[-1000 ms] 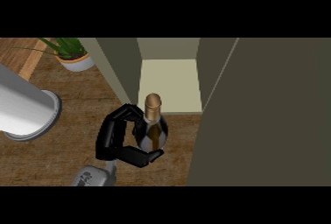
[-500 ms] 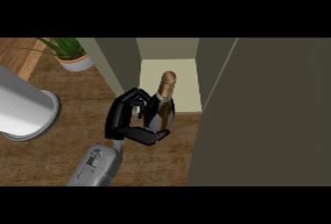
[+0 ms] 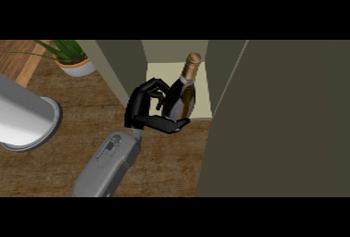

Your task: Pick up the wine, place it into the cabinet and close the cabinet

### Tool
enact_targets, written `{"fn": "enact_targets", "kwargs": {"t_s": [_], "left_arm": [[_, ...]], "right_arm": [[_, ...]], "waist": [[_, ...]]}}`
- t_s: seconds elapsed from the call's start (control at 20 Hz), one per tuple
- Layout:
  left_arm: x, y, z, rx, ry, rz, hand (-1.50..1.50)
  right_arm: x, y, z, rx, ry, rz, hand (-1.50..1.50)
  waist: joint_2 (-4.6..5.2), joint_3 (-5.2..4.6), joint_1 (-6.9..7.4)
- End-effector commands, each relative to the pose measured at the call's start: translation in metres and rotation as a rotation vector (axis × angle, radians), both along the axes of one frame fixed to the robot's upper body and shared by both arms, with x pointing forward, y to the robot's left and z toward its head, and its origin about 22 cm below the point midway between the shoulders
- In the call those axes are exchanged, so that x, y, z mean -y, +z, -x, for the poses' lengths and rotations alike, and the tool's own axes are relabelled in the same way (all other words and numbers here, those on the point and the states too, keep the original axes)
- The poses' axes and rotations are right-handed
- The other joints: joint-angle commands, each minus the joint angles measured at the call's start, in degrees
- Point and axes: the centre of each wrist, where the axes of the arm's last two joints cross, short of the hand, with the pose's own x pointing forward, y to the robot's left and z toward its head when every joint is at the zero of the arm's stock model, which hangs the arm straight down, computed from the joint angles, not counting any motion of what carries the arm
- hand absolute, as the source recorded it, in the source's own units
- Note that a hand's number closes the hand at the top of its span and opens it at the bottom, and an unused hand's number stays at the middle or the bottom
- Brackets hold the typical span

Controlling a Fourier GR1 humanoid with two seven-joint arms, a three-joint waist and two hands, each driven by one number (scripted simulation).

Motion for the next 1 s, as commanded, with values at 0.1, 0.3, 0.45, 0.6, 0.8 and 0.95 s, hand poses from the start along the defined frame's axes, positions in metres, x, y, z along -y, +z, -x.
{"fn": "enact_targets", "kwargs": {"t_s": [0.1,0.3,0.45,0.6,0.8,0.95], "left_arm": [[0.004,-0.007,-0.017,-0.021,-0.011,0.015,1.5],[0.012,-0.002,-0.029,-0.026,0.02,0.017,1.5],[0.021,0.008,-0.041,-0.045,0.039,-0.002,1.5],[0.021,0.013,-0.054,-0.06,0.057,-0.062,1.5],[0.023,0.007,-0.056,-0.098,0.099,-0.156,1.5],[0.02,0.013,-0.065,-0.123,0.112,-0.131,1.5]], "right_arm": [[0.009,0.025,0.027,0.006,0.029,-0.103,-1.5],[0.008,0.027,0.027,0.006,0.057,-0.1,-1.5],[0.007,0.028,0.027,0.026,0.065,-0.121,-1.5],[0.009,0.026,0.025,0.033,0.082,-0.114,-1.5],[0.01,0.026,0.026,0.035,0.087,-0.111,-1.5],[0.011,0.026,0.028,0.023,0.086,-0.113,-1.5]], "waist": [[0.08,0.04,0.07],[0.26,-0.04,-0.59],[0.32,-0.01,-1.15],[0.62,0.05,-1.73],[0.66,0.05,-2.31],[0.82,0.04,-2.22]]}}
